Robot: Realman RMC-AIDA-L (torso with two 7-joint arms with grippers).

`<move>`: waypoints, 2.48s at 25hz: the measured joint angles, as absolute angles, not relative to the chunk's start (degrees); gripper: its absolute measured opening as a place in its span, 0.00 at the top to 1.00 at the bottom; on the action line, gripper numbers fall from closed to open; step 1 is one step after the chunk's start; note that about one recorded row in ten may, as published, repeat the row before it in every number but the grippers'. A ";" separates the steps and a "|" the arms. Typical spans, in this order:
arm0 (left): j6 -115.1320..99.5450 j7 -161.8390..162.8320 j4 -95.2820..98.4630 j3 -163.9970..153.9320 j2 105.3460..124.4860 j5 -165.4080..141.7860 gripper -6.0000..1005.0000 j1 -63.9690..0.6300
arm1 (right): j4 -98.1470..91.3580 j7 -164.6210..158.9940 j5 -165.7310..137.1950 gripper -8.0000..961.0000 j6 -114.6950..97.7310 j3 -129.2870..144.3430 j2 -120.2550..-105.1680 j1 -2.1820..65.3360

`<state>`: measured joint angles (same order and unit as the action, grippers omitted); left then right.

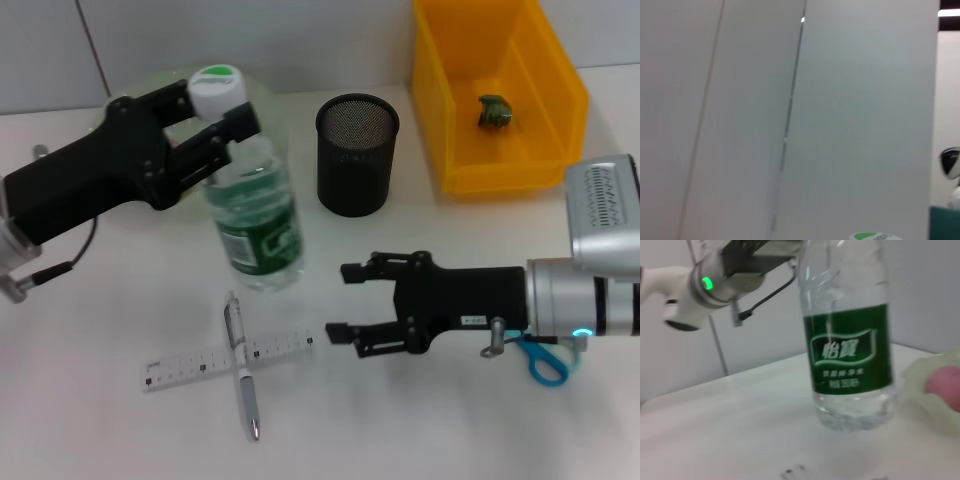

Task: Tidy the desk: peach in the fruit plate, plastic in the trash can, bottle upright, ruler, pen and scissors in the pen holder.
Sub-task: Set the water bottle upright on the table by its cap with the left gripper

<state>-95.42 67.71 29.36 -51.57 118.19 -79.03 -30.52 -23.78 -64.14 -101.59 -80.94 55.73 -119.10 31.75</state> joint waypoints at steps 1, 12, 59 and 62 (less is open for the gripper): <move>-94.76 66.81 29.51 -51.47 118.23 -79.00 0.55 -30.01 | -24.02 -64.11 -101.46 0.14 -80.61 55.30 -119.06 31.37; -85.11 53.07 23.82 -49.24 118.67 -75.65 0.54 -28.33 | -25.77 -63.87 -101.21 0.14 -79.79 42.24 -118.99 27.99; -79.66 36.63 11.10 -49.11 119.09 -68.89 0.50 -28.76 | -26.04 -64.25 -101.16 0.14 -79.62 36.47 -118.85 27.59; -79.63 35.79 10.86 -49.11 119.09 -68.89 0.50 -28.75 | -25.99 -64.25 -101.16 0.14 -79.62 36.47 -118.89 27.59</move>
